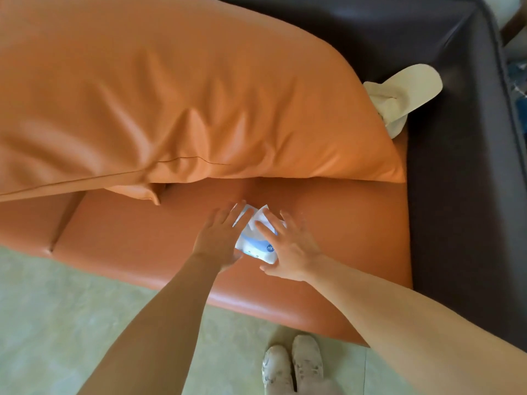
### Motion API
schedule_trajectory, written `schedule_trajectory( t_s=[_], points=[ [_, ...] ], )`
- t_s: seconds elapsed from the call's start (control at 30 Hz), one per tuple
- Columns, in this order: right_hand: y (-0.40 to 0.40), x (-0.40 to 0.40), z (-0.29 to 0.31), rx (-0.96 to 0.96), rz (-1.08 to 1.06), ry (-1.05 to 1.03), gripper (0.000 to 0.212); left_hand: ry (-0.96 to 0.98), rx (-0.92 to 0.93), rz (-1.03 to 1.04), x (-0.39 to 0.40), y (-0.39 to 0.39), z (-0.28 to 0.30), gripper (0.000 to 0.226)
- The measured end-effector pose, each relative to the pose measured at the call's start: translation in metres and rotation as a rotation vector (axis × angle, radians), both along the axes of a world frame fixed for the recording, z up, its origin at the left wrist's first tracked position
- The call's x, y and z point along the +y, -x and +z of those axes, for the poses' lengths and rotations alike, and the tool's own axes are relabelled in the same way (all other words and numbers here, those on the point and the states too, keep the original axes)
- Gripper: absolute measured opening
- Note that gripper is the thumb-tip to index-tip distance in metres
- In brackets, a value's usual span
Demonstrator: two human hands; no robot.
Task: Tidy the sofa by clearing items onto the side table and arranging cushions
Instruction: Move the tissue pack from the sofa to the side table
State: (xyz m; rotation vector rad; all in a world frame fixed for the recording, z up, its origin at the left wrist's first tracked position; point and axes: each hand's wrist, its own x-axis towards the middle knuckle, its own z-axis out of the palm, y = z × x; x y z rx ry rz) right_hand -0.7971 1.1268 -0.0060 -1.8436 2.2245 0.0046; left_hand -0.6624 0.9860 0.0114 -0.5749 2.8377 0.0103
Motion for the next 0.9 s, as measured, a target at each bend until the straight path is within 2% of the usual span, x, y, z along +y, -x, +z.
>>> schedule_trajectory(
  t_s=[0.17, 0.33, 0.43, 0.7, 0.9],
  points=[
    [0.003, -0.004, -0.026, -0.048, 0.007, 0.054, 0.098, -0.084, -0.037, -0.018, -0.014, 0.008, -0.024, 0.101],
    [0.006, -0.002, -0.030, -0.103, 0.022, 0.110, 0.087, -0.067, 0.020, -0.078, -0.017, 0.004, -0.031, 0.121],
    [0.005, 0.005, -0.027, -0.111, 0.058, 0.105, 0.082, -0.042, 0.073, -0.115, -0.011, 0.000, -0.035, 0.123],
    [0.005, 0.037, 0.007, -0.111, 0.137, -0.022, 0.075, -0.020, 0.102, -0.117, 0.032, -0.015, -0.018, 0.113],
    [0.004, 0.064, 0.062, -0.088, 0.088, -0.051, 0.070, 0.005, 0.141, -0.180, 0.049, -0.016, 0.031, 0.109]
  ],
)
